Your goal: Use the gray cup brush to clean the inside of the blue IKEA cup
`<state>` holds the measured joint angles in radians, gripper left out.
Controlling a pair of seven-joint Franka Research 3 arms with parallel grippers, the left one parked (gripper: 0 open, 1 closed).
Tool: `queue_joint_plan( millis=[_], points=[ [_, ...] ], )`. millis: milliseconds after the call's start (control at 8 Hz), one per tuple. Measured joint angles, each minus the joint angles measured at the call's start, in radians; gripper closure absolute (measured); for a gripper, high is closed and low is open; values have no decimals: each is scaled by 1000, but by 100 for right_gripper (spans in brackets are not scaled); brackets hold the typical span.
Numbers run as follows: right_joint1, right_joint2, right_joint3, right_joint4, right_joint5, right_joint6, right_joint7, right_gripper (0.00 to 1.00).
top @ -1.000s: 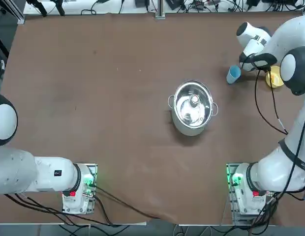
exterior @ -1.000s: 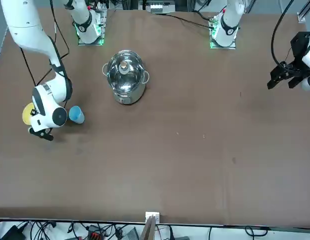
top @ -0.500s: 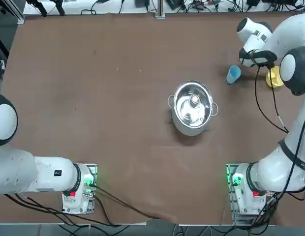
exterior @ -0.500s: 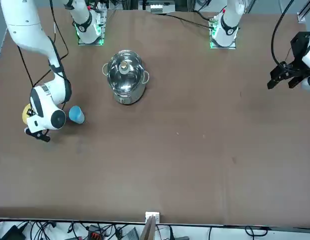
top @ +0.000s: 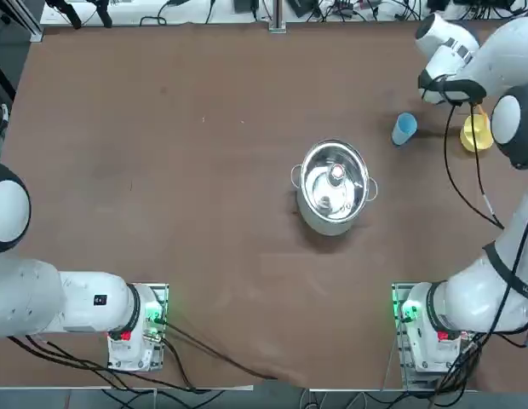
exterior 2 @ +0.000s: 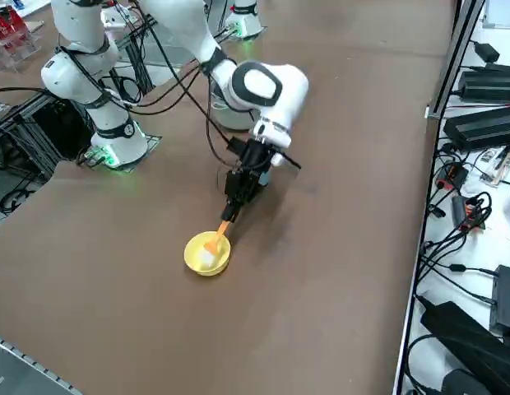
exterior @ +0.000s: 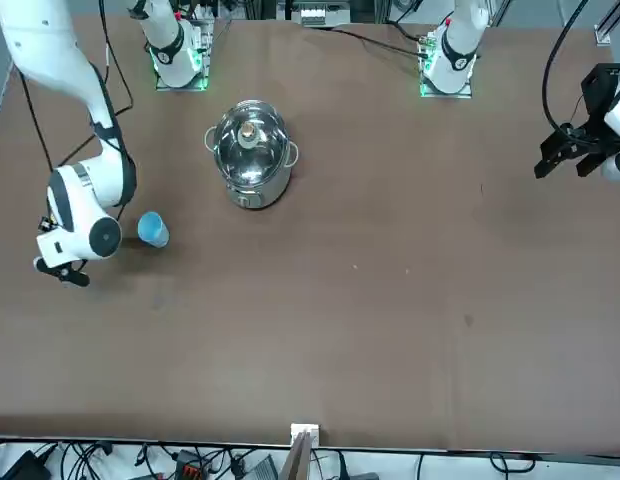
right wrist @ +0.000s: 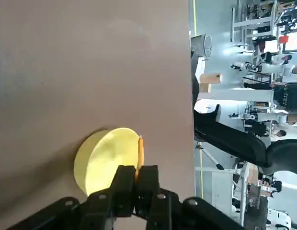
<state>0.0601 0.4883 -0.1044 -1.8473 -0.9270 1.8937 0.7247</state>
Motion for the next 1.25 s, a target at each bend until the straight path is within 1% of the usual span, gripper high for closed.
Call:
queue_joint_plan(
  millis=[250, 375, 500, 625, 875, 1000, 1250],
  points=[
    [1, -71, 9, 39, 150, -41, -118, 96],
    [1, -101, 22, 68, 225, -69, -163, 96],
    [1, -129, 43, 106, 320, -106, -204, 96],
    [5, -153, 57, 153, 428, -146, -232, 96],
    [10, -182, 66, 263, 631, -236, -264, 96],
    [22, -192, 69, 292, 692, -257, -267, 96],
    [61, -196, 73, 292, 776, -247, -267, 96]
  ],
)
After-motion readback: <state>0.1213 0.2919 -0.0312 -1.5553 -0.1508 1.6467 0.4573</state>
